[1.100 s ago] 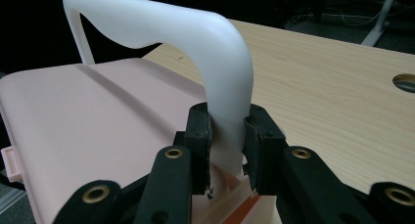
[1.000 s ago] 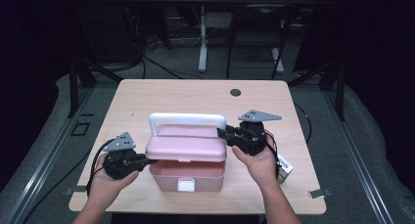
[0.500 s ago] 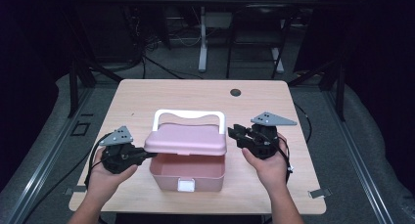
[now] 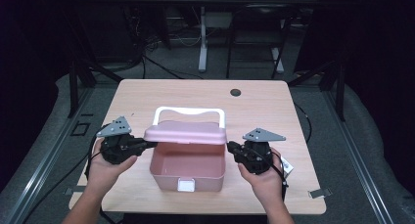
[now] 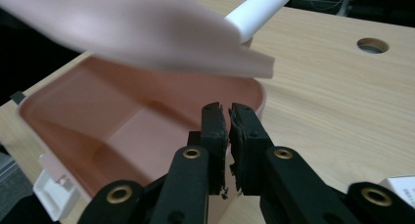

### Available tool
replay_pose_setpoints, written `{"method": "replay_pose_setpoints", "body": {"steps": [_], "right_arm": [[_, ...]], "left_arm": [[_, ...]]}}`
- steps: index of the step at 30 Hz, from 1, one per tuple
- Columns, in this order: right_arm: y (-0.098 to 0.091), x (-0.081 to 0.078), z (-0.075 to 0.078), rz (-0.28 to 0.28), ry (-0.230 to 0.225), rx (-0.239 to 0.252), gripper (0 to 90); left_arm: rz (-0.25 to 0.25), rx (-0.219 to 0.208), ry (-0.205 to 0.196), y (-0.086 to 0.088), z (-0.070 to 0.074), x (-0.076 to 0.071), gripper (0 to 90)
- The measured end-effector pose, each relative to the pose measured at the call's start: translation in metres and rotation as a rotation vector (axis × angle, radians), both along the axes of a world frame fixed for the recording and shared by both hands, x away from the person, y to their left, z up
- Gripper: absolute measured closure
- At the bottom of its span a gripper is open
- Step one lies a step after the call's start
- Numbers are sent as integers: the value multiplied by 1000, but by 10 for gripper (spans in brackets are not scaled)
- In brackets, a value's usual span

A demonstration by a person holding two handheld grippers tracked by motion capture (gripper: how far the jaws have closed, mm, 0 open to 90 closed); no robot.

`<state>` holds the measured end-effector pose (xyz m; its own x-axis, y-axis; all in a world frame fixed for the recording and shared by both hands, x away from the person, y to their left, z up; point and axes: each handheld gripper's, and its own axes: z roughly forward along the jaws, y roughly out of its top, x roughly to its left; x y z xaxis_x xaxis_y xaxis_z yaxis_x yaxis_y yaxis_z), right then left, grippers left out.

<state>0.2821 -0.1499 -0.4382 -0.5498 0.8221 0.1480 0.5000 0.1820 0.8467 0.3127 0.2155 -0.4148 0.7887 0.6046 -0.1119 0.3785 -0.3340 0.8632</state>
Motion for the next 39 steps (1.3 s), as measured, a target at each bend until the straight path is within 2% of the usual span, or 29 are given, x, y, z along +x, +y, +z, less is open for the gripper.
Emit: {"method": "replay_pose_setpoints", "body": {"steps": [9,13,22,26,32,39], "right_arm": [[17,-9,-18,52,57,-22,881],[21,-11,-23,68,66,-25,876],[36,-17,-45,112,121,-53,863],[39,-16,-49,125,121,-72,867],[37,-15,-50,122,119,-53,868],[37,-14,-50,126,119,-62,876]], "left_arm": [[-1,-19,-1,0,5,7,899],[1,-25,1,0,6,8,898],[6,-35,-2,0,7,10,899],[5,-43,5,1,8,11,899],[8,-43,-2,0,8,11,898],[10,-43,-4,0,8,11,899]]}}
